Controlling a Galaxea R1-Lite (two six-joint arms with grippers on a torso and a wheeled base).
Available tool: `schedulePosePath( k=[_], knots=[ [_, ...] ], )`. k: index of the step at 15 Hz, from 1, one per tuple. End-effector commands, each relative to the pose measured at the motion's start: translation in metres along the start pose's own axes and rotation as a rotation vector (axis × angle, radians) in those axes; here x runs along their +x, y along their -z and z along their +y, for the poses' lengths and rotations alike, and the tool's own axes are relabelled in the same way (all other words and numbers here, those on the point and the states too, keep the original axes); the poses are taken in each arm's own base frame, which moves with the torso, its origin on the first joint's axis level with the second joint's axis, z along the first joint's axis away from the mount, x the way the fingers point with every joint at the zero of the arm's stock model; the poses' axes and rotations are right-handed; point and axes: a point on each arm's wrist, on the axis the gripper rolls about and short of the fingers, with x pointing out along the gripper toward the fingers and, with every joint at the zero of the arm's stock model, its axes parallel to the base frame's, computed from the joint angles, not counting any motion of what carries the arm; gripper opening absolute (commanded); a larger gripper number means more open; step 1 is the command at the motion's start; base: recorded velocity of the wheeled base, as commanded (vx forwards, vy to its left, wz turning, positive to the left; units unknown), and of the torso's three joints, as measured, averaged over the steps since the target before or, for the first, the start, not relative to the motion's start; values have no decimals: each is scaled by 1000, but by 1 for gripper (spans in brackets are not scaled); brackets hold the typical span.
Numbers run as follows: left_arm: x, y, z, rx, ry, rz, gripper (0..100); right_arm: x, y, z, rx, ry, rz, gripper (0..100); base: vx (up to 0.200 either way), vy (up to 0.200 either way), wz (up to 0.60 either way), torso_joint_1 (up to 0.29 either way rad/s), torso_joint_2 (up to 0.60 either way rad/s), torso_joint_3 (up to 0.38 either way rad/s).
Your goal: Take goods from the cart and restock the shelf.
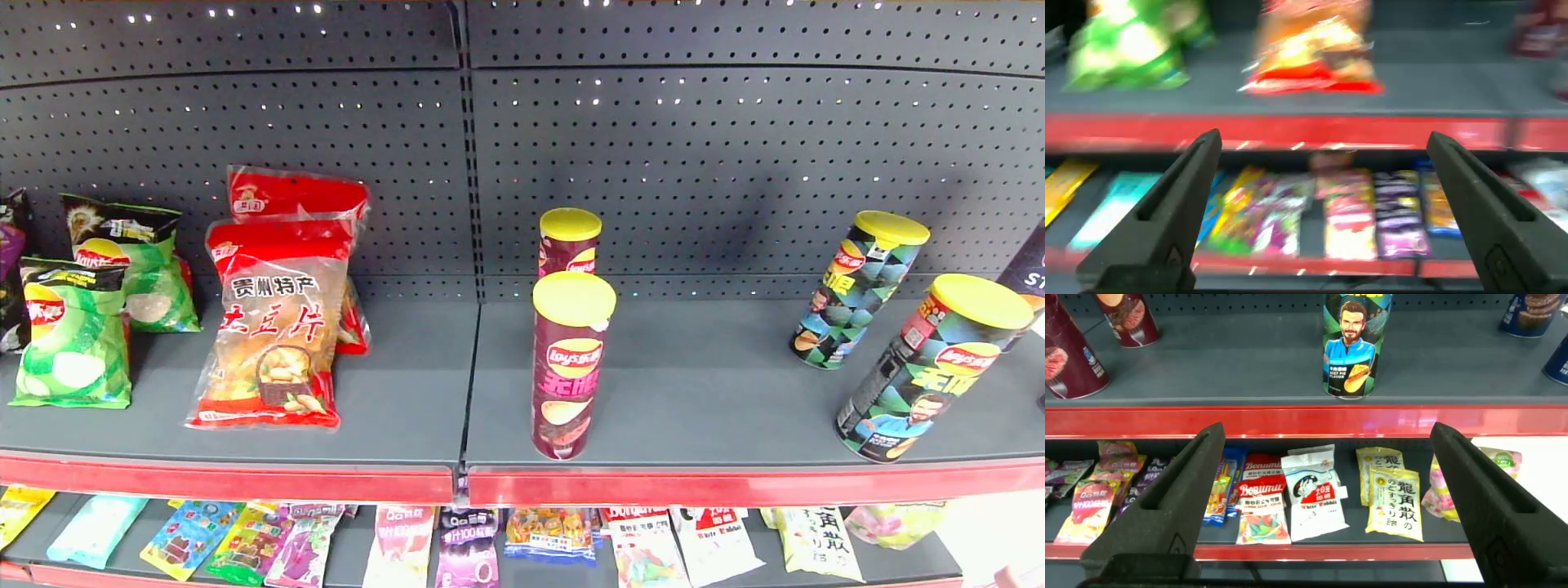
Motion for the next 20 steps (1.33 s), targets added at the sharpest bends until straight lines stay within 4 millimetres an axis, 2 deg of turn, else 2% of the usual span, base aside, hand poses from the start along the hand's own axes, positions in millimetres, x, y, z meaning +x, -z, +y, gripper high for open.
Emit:
schedulePosePath(
  k=[1,11,19,20],
  knots=[
    [0,0,-1,9,26,-9,100,0,0,0,0,1,1,100,0,0,0,0,0,0],
    [0,0,-1,12,29,-9,100,0,0,0,0,-2,1,100,0,0,0,0,0,0],
    [0,0,-1,14,32,-9,100,0,0,0,0,-4,1,100,0,-200,0,7,-1,1],
    [0,0,-1,14,32,-9,100,0,0,0,0,-4,1,100,-200,-200,0,2,2,12]
  ],
)
